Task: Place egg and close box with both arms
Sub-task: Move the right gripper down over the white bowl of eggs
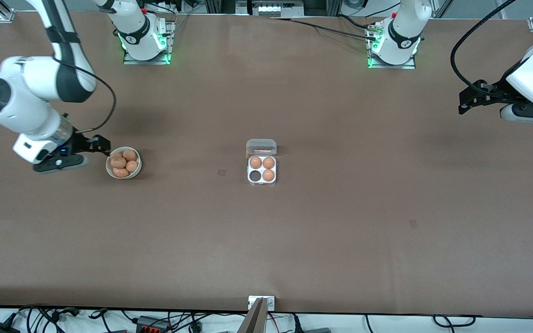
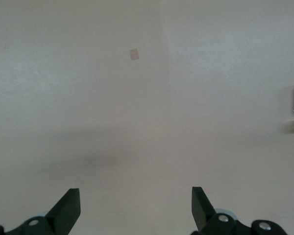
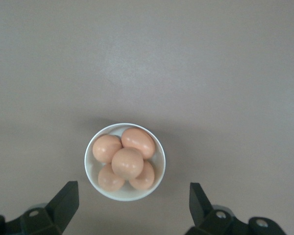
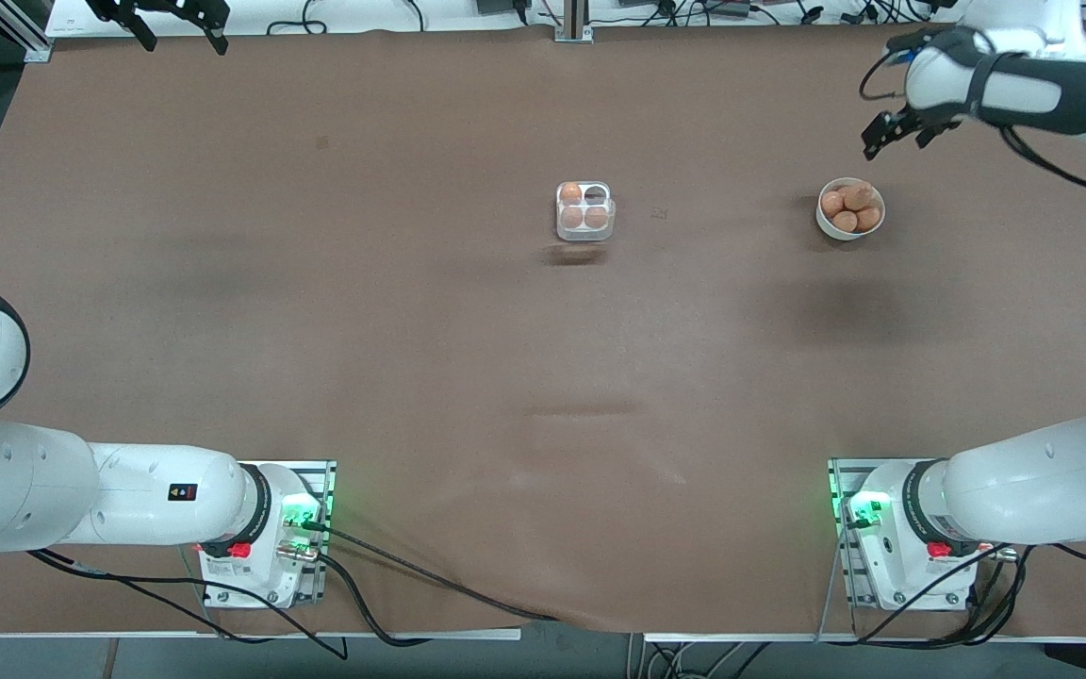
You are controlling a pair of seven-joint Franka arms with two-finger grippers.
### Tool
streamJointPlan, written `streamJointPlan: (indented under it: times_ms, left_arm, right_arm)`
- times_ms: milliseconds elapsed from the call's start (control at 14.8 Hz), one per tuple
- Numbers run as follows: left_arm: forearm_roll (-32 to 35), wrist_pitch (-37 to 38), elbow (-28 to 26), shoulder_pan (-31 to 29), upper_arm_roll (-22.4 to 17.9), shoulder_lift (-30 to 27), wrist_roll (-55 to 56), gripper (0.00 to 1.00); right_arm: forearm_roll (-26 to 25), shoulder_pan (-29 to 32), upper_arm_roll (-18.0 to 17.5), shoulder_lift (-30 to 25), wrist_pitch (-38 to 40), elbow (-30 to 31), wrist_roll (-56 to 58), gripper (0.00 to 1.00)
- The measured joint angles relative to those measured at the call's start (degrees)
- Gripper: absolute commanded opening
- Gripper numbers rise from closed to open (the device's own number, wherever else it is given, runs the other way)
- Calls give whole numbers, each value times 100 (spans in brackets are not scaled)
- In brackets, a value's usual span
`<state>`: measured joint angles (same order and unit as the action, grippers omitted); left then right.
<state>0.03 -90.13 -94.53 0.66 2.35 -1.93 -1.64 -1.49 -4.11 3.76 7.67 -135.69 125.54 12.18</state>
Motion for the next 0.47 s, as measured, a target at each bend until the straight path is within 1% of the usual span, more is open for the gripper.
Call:
streamJointPlan:
  times_ms: [68, 203, 473]
  left_arm:
    - [0, 6, 1, 0, 0, 0, 0, 100]
    - [0, 9, 1, 0, 0, 0, 0, 100]
    - [0, 12, 3, 1, 2, 0, 0, 100]
  right_arm:
    - [0, -1, 0, 39, -274, 169, 0, 100]
    - [0, 0, 1, 184, -620, 315, 0, 100]
    - [0, 3, 4, 608, -918, 330, 0, 100]
